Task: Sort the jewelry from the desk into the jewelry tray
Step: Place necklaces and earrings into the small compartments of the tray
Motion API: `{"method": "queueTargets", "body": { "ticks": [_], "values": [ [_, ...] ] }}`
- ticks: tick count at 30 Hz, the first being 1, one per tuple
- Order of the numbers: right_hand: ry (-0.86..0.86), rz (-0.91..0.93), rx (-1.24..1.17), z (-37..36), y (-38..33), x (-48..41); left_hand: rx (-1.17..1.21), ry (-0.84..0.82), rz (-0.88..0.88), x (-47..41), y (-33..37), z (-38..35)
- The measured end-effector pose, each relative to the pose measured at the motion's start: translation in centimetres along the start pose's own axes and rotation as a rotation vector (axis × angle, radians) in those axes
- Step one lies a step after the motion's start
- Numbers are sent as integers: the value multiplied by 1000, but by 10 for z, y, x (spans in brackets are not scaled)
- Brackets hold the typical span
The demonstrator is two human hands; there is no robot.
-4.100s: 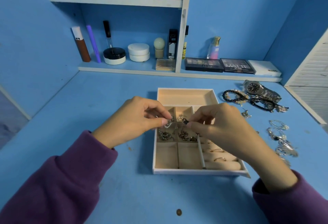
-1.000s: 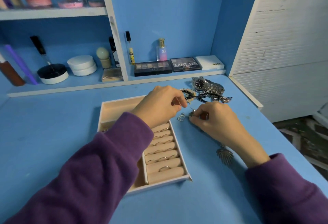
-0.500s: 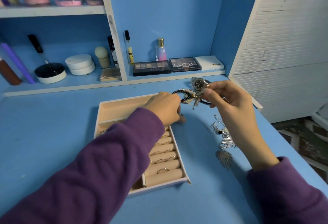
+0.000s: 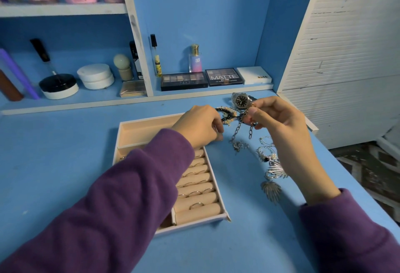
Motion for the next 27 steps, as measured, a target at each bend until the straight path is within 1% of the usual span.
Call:
{"method": "queueTargets", "body": {
  "ticks": [5,10,17,20,23,27],
  "values": [
    [-22,6,-12,-2,-4,1,126,52,-36,15,-4,15],
    [-46,21,-40,-11,-12,4,277,125,-56,48,-20,34],
    [-134,60,-101,-47,-30,6,410,225,18,100,-63,54],
    [-198,54,-116,-68,-34,6,411,251,47,111,-80,55],
    [-257,49,-117,-89,-39,8,358,244,66,115,-86,50],
    [-303,25,-60,-109,-44,11,265,217,101,109,-89,40]
  ]
}}
Point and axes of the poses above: each hand's wrist, its own x-axis away from the middle knuckle, its own z-axis out of the back of the hand, y = z × x, the point moved 6 cm from there along -x, towards the middle knuckle, and after that the axes turned 8 degrees about -y, right-handed, at the moved point
